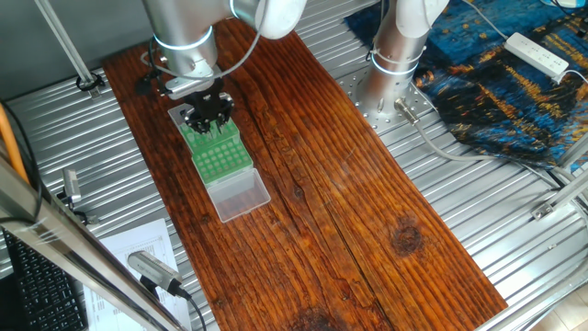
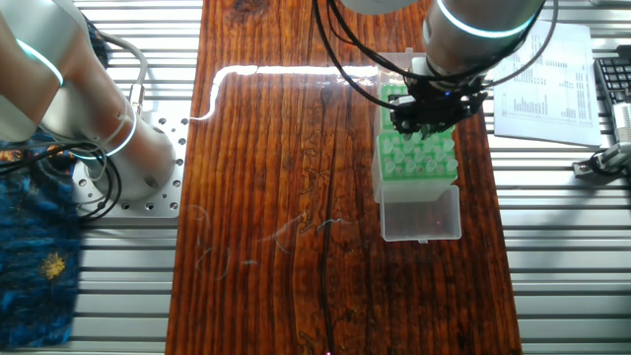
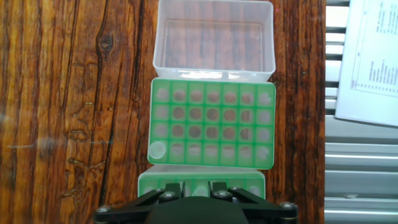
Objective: Transfer all large pipette tips from one holder to another
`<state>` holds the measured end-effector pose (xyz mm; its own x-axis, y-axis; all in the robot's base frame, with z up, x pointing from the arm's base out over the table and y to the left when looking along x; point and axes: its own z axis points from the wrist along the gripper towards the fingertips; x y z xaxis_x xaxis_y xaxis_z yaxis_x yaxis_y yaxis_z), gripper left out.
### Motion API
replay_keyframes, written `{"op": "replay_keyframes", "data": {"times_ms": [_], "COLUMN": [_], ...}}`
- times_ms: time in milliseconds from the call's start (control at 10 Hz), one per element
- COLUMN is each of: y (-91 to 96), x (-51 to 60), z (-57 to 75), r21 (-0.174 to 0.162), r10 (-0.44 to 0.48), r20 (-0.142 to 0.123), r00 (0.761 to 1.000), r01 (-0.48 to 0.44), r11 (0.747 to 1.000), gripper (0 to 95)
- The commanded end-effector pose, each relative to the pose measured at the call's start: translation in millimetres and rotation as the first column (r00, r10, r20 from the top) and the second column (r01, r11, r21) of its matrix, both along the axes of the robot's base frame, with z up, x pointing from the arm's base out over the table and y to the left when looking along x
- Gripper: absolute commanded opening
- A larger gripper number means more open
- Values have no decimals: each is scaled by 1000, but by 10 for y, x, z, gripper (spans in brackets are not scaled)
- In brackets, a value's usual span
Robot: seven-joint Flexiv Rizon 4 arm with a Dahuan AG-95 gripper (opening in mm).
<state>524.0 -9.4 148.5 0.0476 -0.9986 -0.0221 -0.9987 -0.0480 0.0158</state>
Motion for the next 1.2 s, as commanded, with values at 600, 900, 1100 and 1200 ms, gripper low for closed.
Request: {"op": "replay_keyframes", "data": {"times_ms": [600, 900, 1100, 1200], "y": [9, 9, 10, 10], "x": [-11, -11, -10, -10], "z": [8, 8, 9, 9], "r21": [0, -4, -6, -6], "r10": [-11, -9, -8, -8], "r20": [4, 6, 5, 4], "r00": [1000, 1000, 1000, 1000], "r01": [11, 9, 8, 8], "r11": [1000, 1000, 1000, 1000], "gripper": [190, 190, 0, 0]}}
